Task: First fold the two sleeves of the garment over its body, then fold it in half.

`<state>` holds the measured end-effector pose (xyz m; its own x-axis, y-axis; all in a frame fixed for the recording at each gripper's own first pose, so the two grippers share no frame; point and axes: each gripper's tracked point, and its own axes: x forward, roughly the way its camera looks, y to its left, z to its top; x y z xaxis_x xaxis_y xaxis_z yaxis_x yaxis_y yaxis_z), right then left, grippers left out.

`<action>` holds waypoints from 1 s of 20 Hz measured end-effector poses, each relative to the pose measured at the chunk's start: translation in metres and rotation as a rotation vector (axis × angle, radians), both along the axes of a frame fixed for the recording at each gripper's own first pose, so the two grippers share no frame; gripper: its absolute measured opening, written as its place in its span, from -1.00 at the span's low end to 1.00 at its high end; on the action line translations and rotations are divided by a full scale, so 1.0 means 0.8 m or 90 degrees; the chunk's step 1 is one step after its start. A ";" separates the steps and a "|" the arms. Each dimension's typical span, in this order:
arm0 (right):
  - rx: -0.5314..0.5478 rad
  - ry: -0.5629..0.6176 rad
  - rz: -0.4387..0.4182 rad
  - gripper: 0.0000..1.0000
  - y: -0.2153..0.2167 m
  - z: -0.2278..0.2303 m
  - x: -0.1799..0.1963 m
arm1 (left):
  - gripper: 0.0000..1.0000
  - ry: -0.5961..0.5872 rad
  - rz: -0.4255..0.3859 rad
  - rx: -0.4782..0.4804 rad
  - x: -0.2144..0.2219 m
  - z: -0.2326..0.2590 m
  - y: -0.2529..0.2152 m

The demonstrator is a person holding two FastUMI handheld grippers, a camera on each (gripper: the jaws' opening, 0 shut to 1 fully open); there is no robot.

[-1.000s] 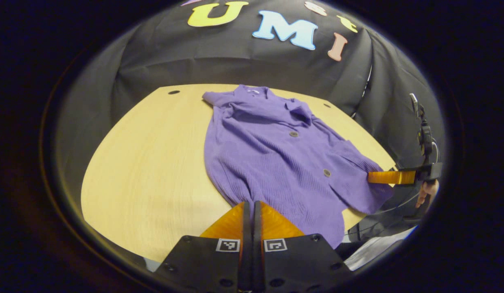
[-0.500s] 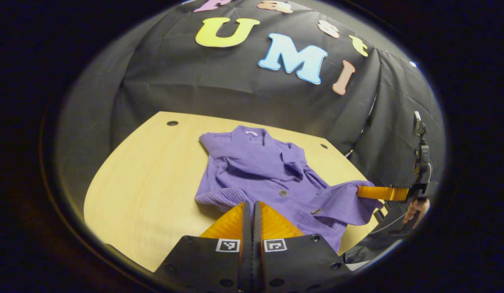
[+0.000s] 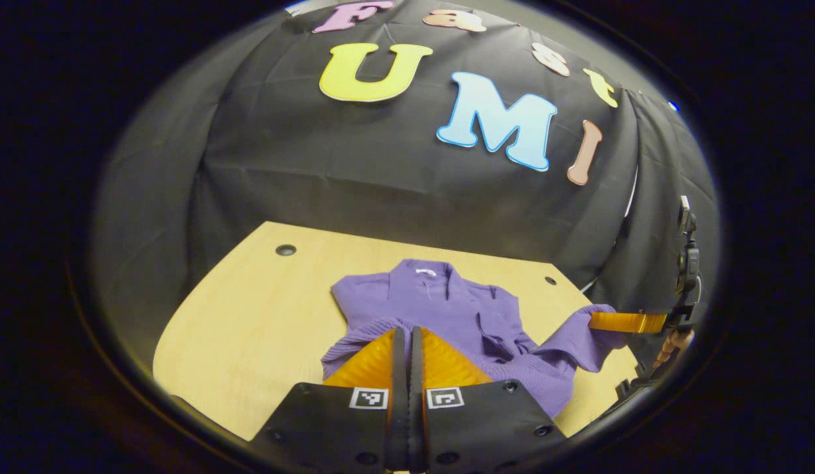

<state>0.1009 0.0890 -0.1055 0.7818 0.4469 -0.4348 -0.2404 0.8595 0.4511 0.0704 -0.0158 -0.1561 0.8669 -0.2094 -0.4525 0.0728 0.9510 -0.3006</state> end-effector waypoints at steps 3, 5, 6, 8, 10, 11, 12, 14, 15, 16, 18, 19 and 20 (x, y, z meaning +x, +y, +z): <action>-0.006 -0.020 0.010 -0.92 0.001 0.010 0.050 | -0.86 -0.019 0.009 0.024 0.052 0.012 -0.002; -0.005 -0.026 0.016 -0.92 0.005 0.012 0.083 | -0.86 -0.031 0.016 0.042 0.083 0.015 -0.004; -0.006 -0.029 0.019 -0.91 0.007 0.012 0.099 | -0.86 -0.035 0.018 0.052 0.099 0.016 -0.006; -0.006 -0.033 0.017 -0.92 0.010 0.006 0.129 | -0.87 -0.045 0.025 0.070 0.128 0.014 -0.011; 0.003 -0.035 0.015 -0.92 0.015 0.001 0.158 | -0.87 -0.062 0.037 0.081 0.159 0.014 -0.013; 0.006 -0.036 0.013 -0.92 0.016 -0.002 0.171 | -0.87 -0.079 0.048 0.083 0.176 0.017 -0.011; 0.006 -0.038 0.011 -0.92 0.016 -0.004 0.185 | -0.87 -0.087 0.057 0.082 0.192 0.018 -0.010; 0.004 -0.042 0.007 -0.92 0.016 -0.011 0.210 | -0.87 -0.101 0.077 0.088 0.219 0.015 -0.003; 0.004 -0.044 0.004 -0.92 0.015 -0.014 0.225 | -0.88 -0.108 0.080 0.092 0.233 0.013 -0.002; 0.006 -0.044 0.001 -0.92 0.015 -0.018 0.238 | -0.87 -0.112 0.084 0.100 0.245 0.007 -0.001; 0.009 -0.040 -0.006 -0.92 0.015 -0.028 0.258 | -0.87 -0.122 0.083 0.113 0.269 -0.001 -0.004; 0.009 -0.036 -0.008 -0.92 0.017 -0.034 0.267 | -0.87 -0.122 0.083 0.119 0.278 -0.007 -0.006; 0.008 -0.034 -0.006 -0.92 0.019 -0.038 0.273 | -0.87 -0.122 0.085 0.124 0.285 -0.012 -0.007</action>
<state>0.3195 0.1044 -0.1361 0.8080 0.4446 -0.3866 -0.2561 0.8560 0.4492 0.2982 -0.0215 -0.1656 0.9542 -0.0139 -0.2987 -0.0183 0.9943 -0.1048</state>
